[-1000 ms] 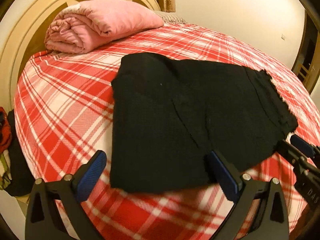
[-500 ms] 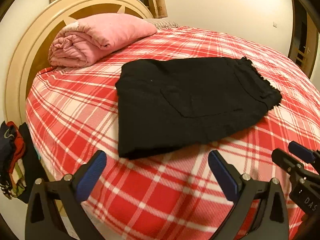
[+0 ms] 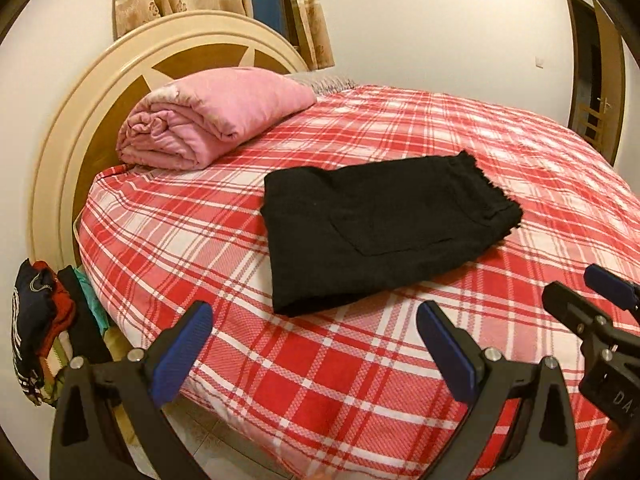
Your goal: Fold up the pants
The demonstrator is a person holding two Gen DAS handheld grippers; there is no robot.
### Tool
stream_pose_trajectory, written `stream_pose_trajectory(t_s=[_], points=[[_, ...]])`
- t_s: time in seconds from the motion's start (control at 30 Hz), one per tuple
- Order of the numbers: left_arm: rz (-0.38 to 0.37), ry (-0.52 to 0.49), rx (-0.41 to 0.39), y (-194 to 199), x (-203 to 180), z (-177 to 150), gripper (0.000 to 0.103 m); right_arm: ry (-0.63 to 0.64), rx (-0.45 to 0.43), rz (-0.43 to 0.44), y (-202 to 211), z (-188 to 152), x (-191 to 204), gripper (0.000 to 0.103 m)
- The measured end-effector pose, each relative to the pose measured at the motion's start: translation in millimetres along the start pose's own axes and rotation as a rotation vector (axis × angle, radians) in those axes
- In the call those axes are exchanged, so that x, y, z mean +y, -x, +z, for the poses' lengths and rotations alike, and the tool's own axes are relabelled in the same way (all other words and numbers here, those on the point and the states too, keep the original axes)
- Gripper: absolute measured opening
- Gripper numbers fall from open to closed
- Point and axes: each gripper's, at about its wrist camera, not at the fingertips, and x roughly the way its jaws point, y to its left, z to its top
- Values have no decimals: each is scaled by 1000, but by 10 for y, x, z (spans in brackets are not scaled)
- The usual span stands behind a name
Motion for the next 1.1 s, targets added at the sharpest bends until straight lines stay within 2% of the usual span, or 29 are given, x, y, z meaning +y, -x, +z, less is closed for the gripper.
stream_pose_trajectory(t_s=[0.23, 0.5, 0.7, 1.1], points=[[-35, 30, -63, 256, 49, 74, 103, 10, -130, -24, 440, 84, 55, 69], [-80, 51, -93, 431, 75, 114, 103, -26, -243, -38, 835, 138, 23, 71], [-53, 19, -129, 517, 25, 126, 103, -51, -285, -44, 981, 131, -24, 72], [-20, 9, -144, 628, 1, 159, 103, -59, -330, -57, 1125, 111, -48, 73]])
